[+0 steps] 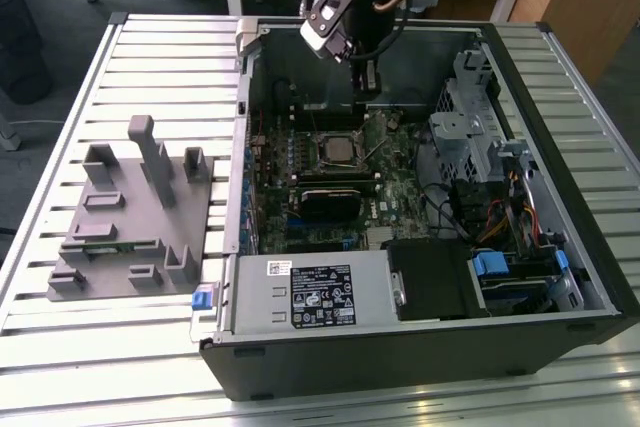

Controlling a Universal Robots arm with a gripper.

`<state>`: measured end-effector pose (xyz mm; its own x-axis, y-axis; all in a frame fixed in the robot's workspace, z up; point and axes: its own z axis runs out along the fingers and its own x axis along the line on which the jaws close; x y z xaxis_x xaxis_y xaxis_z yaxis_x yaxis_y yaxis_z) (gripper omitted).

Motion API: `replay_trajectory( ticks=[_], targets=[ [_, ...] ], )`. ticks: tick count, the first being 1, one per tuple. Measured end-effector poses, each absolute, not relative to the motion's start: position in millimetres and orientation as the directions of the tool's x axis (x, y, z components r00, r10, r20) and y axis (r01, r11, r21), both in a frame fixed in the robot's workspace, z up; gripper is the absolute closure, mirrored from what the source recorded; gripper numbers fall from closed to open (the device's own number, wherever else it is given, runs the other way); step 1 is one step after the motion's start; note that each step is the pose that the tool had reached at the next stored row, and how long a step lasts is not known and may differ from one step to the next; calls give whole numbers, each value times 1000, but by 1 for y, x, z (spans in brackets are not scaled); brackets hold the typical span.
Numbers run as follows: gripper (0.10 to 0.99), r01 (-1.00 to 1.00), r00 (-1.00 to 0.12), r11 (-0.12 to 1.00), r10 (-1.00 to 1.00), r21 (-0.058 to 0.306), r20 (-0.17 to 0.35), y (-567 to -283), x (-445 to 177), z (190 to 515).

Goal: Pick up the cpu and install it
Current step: 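Close the cpu cover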

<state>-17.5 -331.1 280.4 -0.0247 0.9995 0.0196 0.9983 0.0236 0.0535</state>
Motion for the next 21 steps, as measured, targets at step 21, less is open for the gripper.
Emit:
replay_trajectory(
  ticks=[21],
  targets=[
    [980, 998, -51, 51, 998, 25, 23, -329, 23, 269]
  ],
)
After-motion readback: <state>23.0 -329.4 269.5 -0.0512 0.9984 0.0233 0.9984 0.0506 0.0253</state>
